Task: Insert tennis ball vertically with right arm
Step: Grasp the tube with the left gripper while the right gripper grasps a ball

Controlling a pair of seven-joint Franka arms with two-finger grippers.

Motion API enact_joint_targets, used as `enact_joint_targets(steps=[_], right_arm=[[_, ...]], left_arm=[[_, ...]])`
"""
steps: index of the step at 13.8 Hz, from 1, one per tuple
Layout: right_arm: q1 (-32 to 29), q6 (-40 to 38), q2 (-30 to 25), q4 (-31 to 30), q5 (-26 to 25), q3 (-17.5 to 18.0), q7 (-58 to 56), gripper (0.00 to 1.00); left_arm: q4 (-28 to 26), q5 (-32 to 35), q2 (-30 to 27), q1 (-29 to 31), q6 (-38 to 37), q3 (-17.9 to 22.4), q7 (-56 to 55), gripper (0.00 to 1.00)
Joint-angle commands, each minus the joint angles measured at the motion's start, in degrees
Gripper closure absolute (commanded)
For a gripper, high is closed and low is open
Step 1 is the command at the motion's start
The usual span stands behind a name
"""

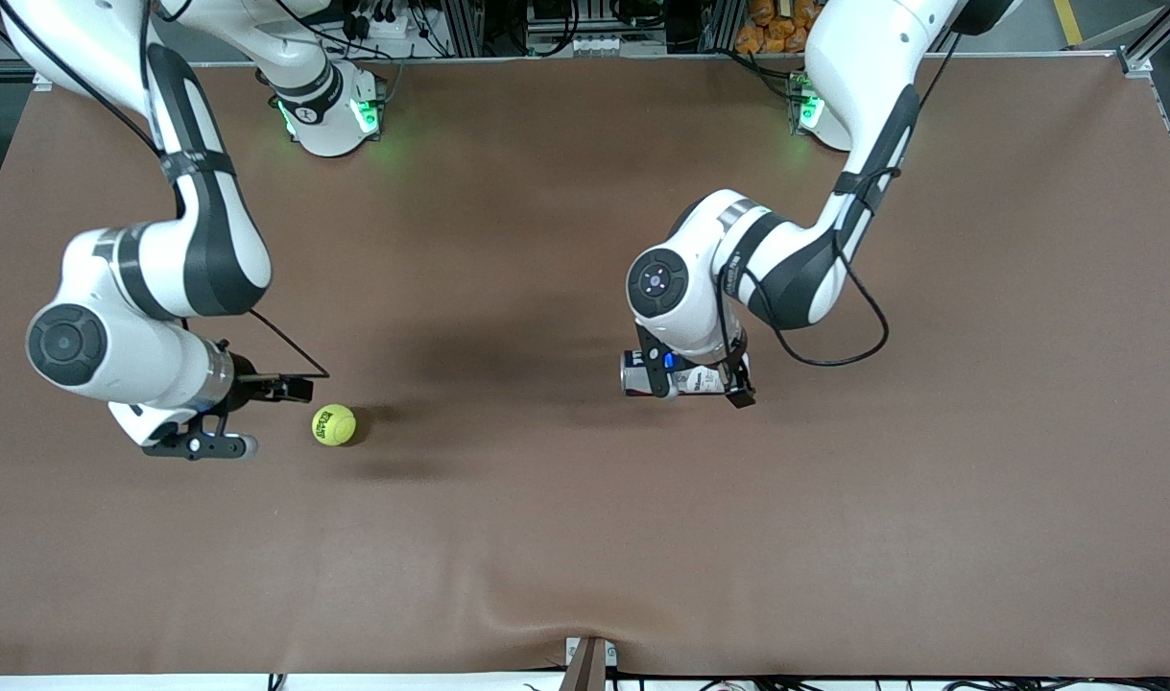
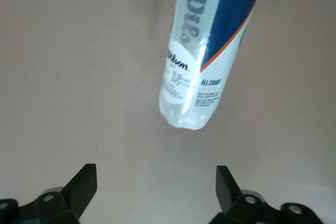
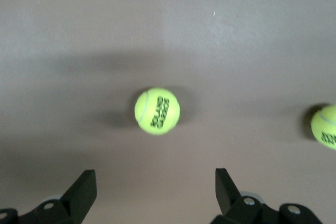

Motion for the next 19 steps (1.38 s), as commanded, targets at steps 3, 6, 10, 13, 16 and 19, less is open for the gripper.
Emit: enact_joint_targets(steps=[3,6,10,13,16,19], right_arm=[[0.22,6.16,5.79,0.81,0.69,-0.18,-0.72,0.0],[0.22,7.57,8.69,0.72,0.69,-0.18,-0.63,0.0],[0.31,7.75,11.33,0.55,0.78,-0.18,-0.46,0.0],[0.31,7.92,12.3,0.28,1.65,-0.18,0.16,0.0],[1.44,10.55,14.23,-0.07,3.32,-0.18,0.69,0.0],[1.63,11.0,15.03,-0.07,3.59,-0.18,0.69,0.0]], left_arm=[[1.1,6.65,1.39,-2.94,0.13,0.28,-0.36,0.0],[0.93,7.55,2.09,-3.56,0.21,0.28,-1.07,0.0],[0.84,8.78,3.93,-3.73,0.91,0.19,-1.06,0.0],[0.75,8.78,5.07,-3.82,1.44,0.19,-0.63,0.0],[0.75,9.48,5.78,-3.82,2.4,0.19,-0.19,0.0],[0.57,10.28,6.66,-3.91,3.72,0.19,1.83,0.0]])
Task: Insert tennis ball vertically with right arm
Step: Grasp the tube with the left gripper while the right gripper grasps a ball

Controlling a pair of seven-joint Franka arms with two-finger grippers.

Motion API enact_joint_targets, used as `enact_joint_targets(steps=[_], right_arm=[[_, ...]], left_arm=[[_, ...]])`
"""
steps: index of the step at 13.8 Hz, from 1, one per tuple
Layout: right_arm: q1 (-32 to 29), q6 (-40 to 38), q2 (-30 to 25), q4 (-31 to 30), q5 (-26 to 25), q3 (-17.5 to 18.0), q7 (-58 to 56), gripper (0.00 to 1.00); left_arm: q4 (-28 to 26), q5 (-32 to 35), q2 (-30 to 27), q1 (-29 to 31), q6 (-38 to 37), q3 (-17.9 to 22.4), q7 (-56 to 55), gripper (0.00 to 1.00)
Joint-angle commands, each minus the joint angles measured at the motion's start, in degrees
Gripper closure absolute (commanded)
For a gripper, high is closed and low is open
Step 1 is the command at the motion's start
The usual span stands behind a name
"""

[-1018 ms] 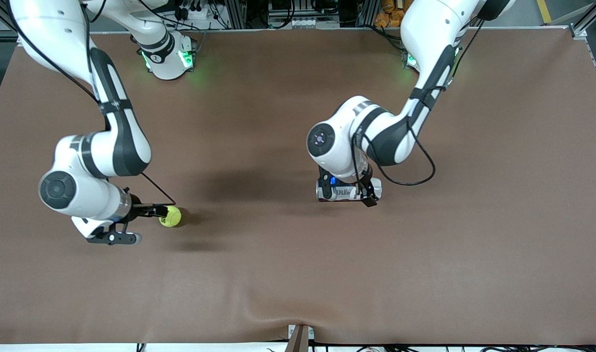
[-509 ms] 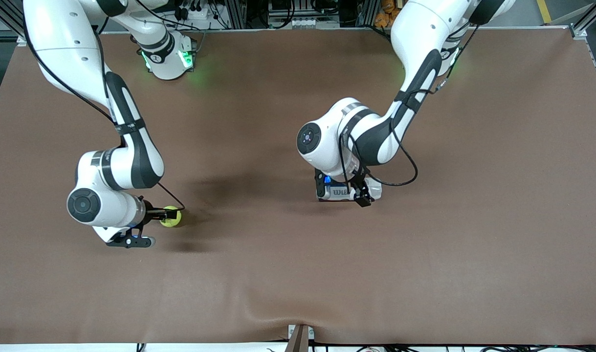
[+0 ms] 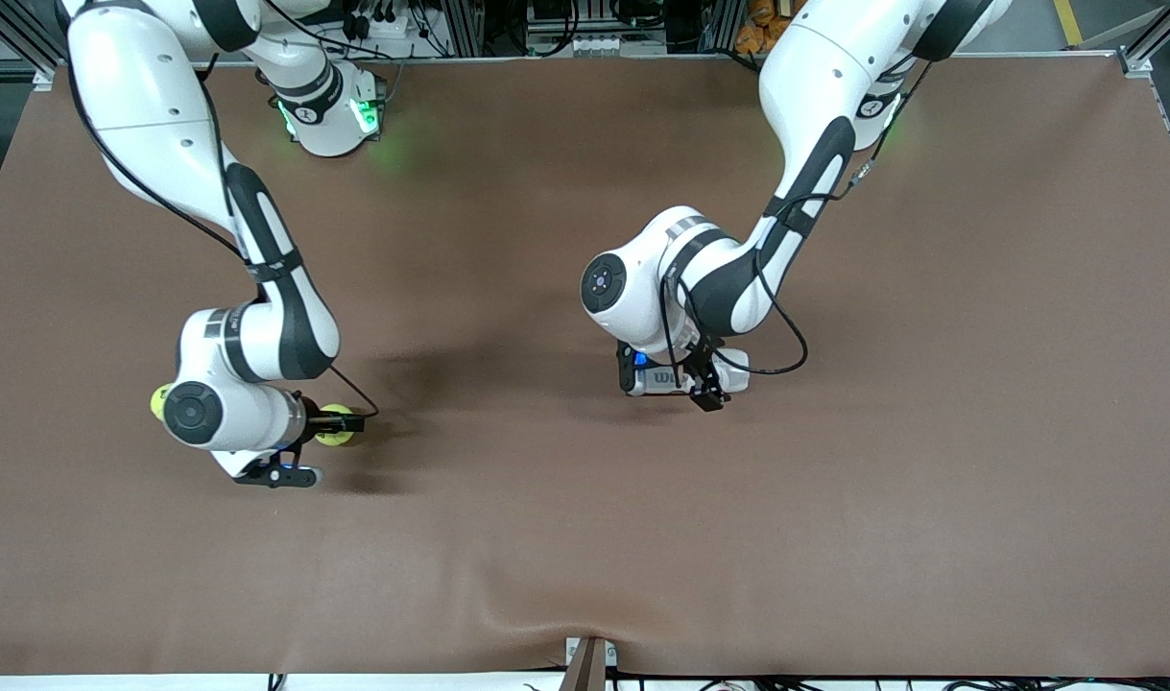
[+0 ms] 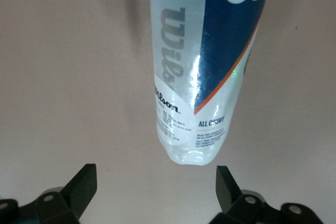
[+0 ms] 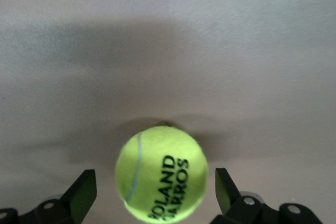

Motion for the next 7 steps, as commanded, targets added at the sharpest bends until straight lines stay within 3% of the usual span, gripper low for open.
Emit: enact_joint_targets(steps=[1,2,3,4,6,7], right_arm=[[0.52,0.69,0.5,0.14,1.05,-0.28,0.38,0.0],[0.43,0.61,0.5,0.14,1.05,-0.28,0.38,0.07],[-0.09,0.6,0.5,0.14,0.96,-0.28,0.38,0.45],[-0.71,0.26,0.32,0.23,0.96,-0.28,-0.4,0.76],[-0.8,-0.45,-0.55,0.75,0.53,-0.36,-1.28,0.98],[-0.71,-1.76,-1.6,1.28,0.43,-0.36,-3.72,1.0]], left_arm=[[0.53,1.57,1.09,-0.39,1.27,0.18,1.44,0.0],[0.36,1.75,1.35,-0.39,1.54,0.18,1.44,0.0],[0.35,1.75,1.44,-0.39,1.63,0.18,1.44,0.0],[0.35,1.84,1.79,-0.39,1.8,0.18,1.78,0.0],[0.18,1.84,2.14,-0.39,2.68,0.18,2.75,0.0],[0.27,2.36,2.4,-0.39,2.77,0.18,2.84,0.0]])
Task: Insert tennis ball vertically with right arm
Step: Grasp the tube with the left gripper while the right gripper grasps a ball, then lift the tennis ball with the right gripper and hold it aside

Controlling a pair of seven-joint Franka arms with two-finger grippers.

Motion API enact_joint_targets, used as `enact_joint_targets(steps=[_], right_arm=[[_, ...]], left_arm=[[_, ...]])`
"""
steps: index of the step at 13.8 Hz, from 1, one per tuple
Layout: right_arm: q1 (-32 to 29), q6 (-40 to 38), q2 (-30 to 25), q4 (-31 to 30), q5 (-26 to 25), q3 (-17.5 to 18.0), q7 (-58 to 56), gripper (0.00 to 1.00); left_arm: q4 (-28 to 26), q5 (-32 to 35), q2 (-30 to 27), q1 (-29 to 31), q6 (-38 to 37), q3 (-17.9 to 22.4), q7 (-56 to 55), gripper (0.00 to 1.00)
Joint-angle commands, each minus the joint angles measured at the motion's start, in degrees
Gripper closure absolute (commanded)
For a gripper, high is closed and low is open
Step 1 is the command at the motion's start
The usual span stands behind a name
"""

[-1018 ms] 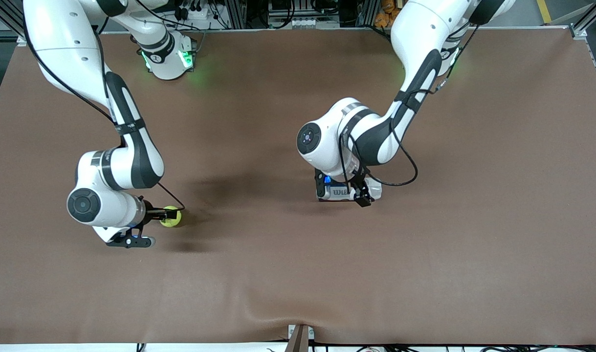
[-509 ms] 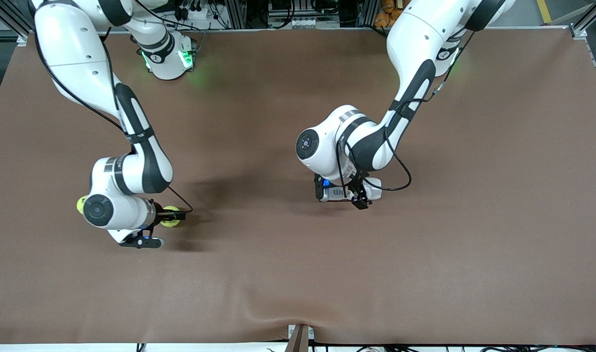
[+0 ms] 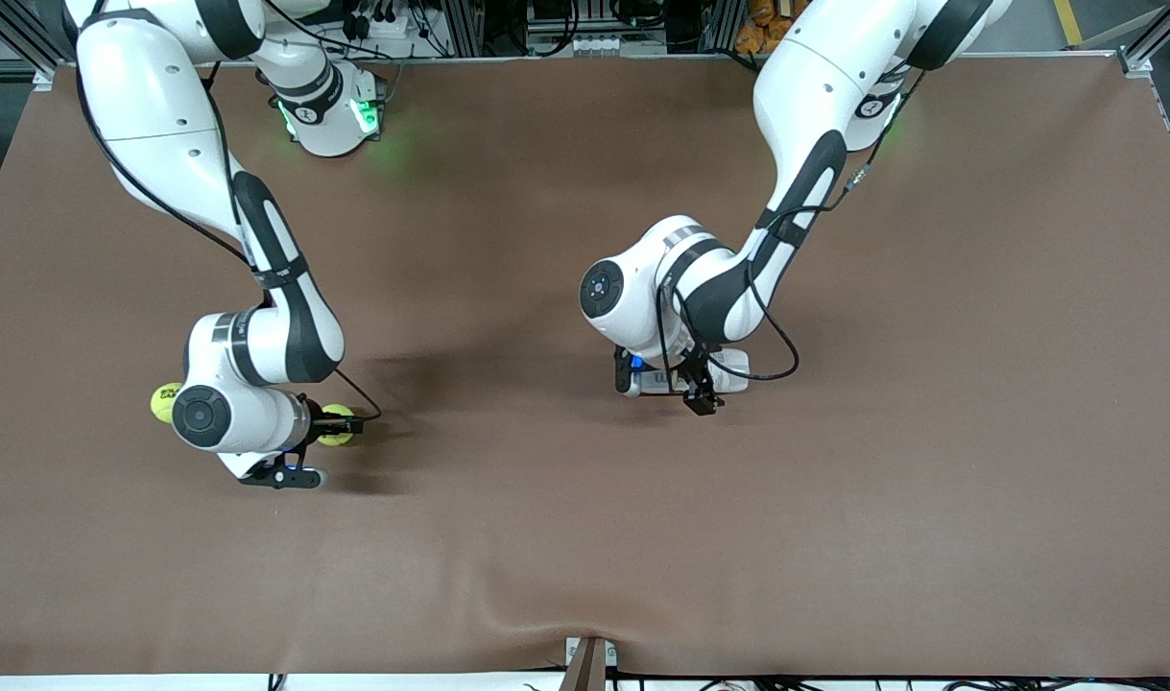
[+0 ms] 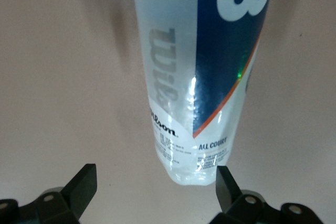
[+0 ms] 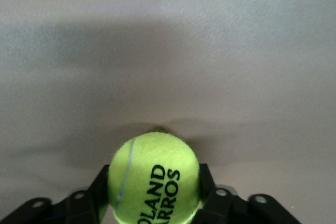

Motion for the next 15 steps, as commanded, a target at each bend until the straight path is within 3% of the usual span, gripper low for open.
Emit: enact_joint_targets(steps=[1,4,7,10,15], right_arm=[[-0.47,-4.32,-3.77,1.42,0.44,0.13,-5.47,1.0],[-1.0,-14.24,-8.08,5.98,0.08,-0.22,-6.19,1.0],[-2.23,-28.38,-10.63,14.32,-0.18,-1.01,-6.28,1.0],[-2.23,-41.48,-12.83,19.7,-3.77,-0.93,-6.37,1.0],[-2.23,-48.46,-20.55,21.11,-6.15,-0.93,-6.81,1.0]], left_arm=[[0.29,2.65,0.85,-0.34,0.84,0.1,1.11,0.0],[-1.03,3.8,0.77,-1.39,0.84,0.1,3.74,0.0],[-1.29,3.8,0.77,-1.39,0.84,0.1,4.36,0.0],[-1.9,3.8,0.24,-1.39,0.76,0.1,6.91,0.0],[-2.08,1.87,0.15,-0.69,0.32,-0.08,7.09,0.0]])
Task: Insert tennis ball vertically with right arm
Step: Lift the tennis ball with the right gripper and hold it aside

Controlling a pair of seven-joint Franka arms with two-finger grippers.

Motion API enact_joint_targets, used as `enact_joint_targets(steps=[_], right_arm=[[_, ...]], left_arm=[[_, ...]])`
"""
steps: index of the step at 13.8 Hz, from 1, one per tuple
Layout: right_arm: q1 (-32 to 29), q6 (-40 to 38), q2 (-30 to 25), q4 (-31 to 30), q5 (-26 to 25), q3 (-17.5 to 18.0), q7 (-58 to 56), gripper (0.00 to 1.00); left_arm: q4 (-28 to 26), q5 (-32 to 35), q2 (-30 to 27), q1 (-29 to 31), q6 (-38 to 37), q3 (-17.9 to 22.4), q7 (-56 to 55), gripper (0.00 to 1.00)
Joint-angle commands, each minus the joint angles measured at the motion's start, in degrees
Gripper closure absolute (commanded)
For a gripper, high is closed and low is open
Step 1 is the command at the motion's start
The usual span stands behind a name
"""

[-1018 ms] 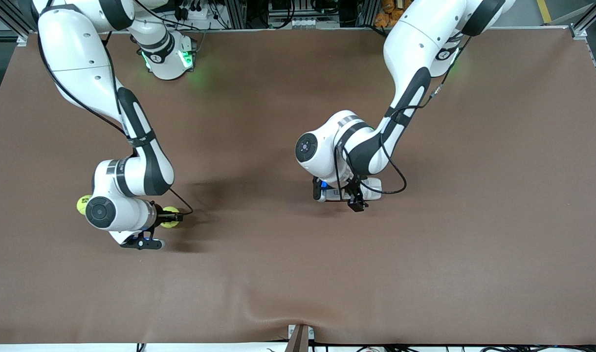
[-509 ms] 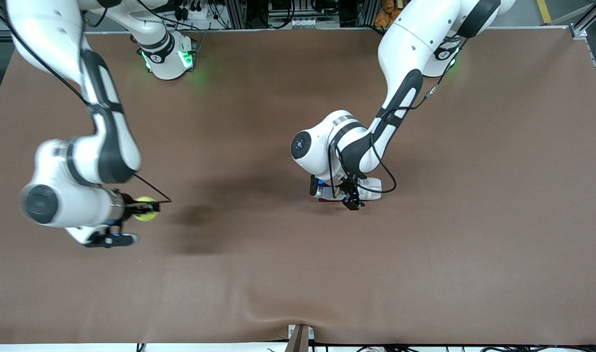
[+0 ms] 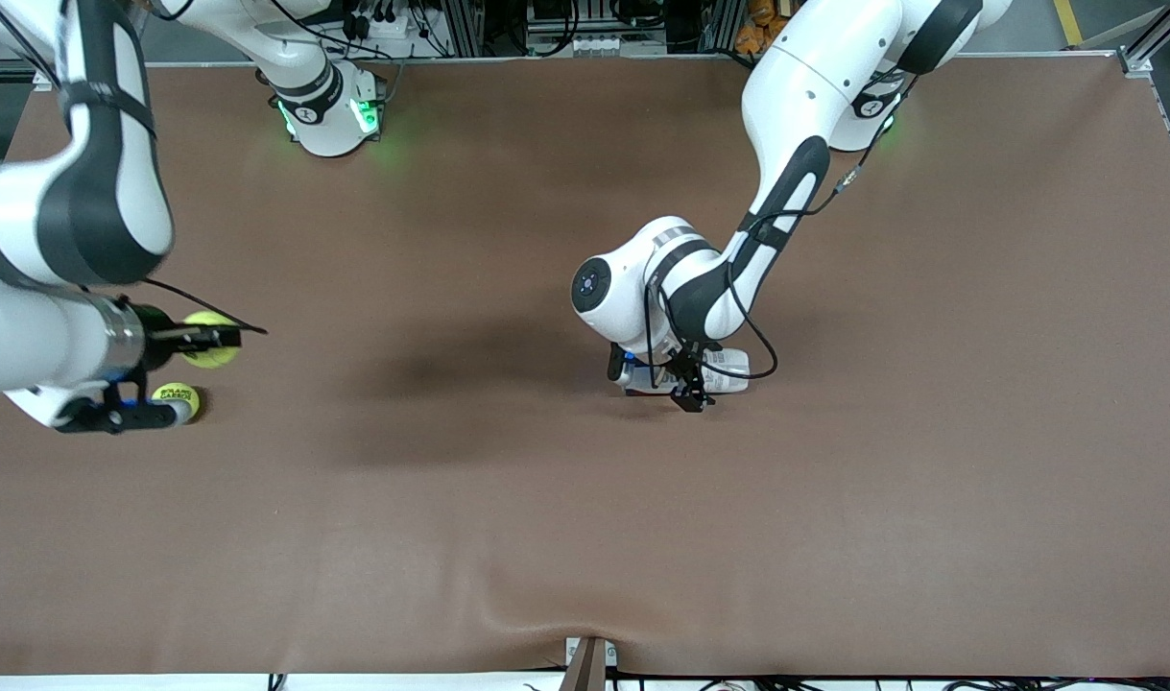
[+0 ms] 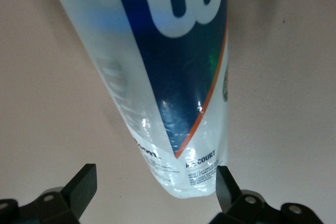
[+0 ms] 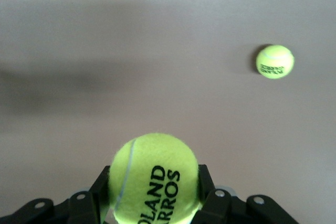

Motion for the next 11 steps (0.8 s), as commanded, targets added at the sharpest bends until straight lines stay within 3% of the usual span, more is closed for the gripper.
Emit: enact_joint_targets(steps=[1,6,11], right_arm=[[-0.31,-1.63,-5.56,-0.28,-1.72,0.59,-0.64,1.0],[-1.37,-5.68,-13.92,-0.72,-1.1,0.5,-0.82,1.0],[-4.09,-3.31,-13.4,-1.34,-0.32,0.59,-2.74,1.0]], left_arm=[[-0.79,-1.82,-0.79,0.43,-0.18,-0.01,0.81,0.0],[-0.79,-6.49,-0.7,1.14,-2.38,0.08,0.02,0.0],[-0.61,-7.36,-0.17,1.05,-2.29,0.08,-2.09,0.0]])
